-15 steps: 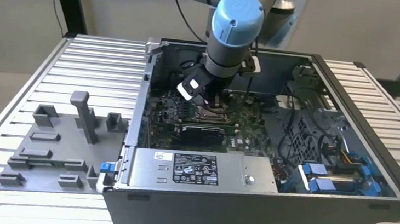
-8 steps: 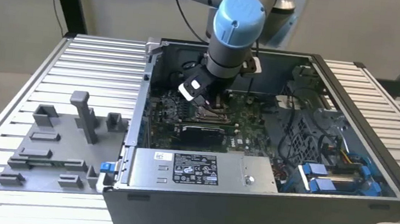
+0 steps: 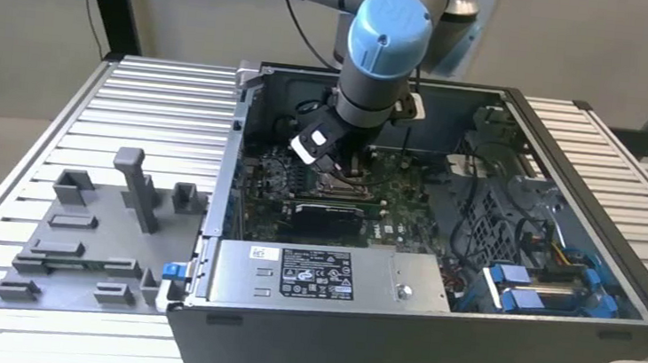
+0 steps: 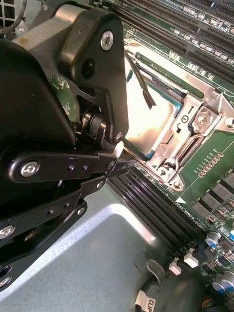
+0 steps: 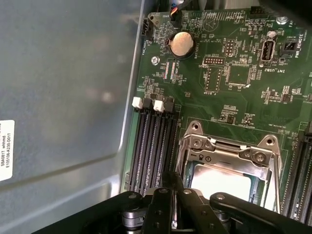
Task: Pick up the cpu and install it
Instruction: 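Install the second cpu locking lever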
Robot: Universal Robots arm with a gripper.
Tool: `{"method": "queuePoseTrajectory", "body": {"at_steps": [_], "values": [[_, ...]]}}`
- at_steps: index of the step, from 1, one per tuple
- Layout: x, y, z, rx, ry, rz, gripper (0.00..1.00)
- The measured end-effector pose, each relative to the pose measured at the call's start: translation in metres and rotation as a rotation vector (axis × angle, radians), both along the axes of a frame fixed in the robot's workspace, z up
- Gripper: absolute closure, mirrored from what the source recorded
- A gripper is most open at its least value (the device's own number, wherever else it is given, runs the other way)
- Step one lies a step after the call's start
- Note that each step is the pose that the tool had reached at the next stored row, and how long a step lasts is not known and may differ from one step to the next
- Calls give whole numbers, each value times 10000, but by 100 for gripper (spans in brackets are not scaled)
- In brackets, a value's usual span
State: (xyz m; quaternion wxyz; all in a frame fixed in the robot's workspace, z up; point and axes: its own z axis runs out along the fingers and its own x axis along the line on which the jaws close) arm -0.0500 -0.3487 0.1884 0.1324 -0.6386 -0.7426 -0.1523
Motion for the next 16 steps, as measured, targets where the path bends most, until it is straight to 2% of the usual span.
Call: {"method": "queuePoseTrajectory", "body": {"at_steps": [11, 14, 15, 16], "values": [[25, 18, -31, -50, 3, 0, 100], [21, 53, -19, -87, 15, 2, 100], [24, 77, -26, -50, 9, 5, 100], [25, 85, -22, -56, 19, 1, 100]]}}
